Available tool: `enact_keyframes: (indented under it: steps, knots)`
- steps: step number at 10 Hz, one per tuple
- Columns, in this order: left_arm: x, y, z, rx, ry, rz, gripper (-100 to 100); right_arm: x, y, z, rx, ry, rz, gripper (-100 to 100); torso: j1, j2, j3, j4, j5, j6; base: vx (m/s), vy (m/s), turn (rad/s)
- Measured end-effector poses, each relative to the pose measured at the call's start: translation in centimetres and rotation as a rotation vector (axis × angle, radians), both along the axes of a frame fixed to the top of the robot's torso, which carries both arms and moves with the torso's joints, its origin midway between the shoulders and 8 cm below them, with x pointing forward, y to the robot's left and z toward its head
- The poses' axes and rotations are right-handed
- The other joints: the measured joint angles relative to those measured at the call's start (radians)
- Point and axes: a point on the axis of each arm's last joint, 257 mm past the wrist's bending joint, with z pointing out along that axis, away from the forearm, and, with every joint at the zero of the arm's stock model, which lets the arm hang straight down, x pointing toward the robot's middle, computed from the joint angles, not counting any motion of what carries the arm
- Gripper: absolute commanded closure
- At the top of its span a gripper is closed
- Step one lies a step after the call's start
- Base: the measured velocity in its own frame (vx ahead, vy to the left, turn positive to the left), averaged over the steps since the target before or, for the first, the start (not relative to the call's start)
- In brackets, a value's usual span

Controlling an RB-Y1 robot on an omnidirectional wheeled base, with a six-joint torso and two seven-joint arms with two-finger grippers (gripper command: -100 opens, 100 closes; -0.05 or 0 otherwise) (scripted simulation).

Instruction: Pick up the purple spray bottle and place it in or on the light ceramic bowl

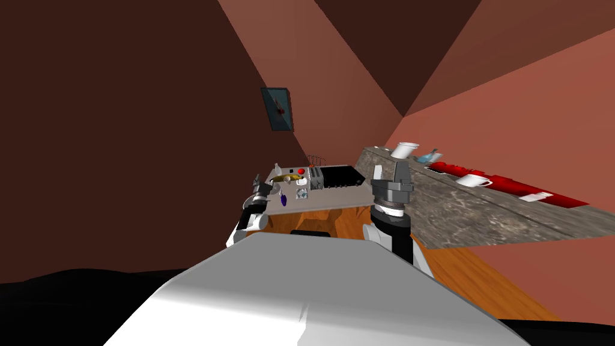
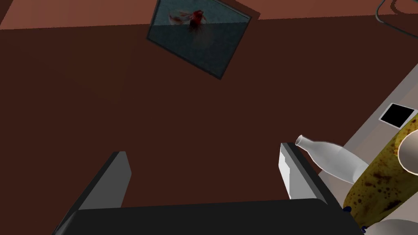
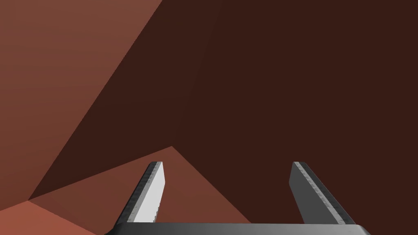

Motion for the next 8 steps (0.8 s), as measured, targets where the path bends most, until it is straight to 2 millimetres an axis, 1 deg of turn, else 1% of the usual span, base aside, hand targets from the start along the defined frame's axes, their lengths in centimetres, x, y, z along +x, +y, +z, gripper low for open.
enact_keyframes:
  steps: [1, 4, 5, 8]
  knots:
    - [0.3, 0.6, -1.5, -0.043, 0.030, -0.005, -100, 0.0, 0.0, 0.0, 0.000, 0.000, 0.000, 0, 0.000, 0.000, 0.000, 0.000, 0.000, 0.000, 0.027, -0.009, 0.011]
    - [1.7, 1.4, -5.4, -0.180, 0.120, -0.018, -100, 0.0, 0.0, 0.0, 0.000, 0.000, 0.000, 0, 0.000, 0.000, 0.000, 0.000, 0.000, 0.000, 0.023, -0.015, 0.008]
    - [1.8, 1.4, -6.2, -0.206, 0.136, -0.019, -100, 0.0, 0.0, 0.0, 0.000, 0.000, 0.000, 0, 0.000, 0.000, 0.000, 0.000, 0.000, 0.000, 0.017, -0.011, 0.007]
    - [2.5, 1.8, -9.3, -0.289, 0.189, -0.020, -100, 0.0, 0.0, 0.0, 0.000, 0.000, 0.000, 0, 0.000, 0.001, 0.000, 0.000, 0.000, 0.000, 0.015, -0.008, 0.007]
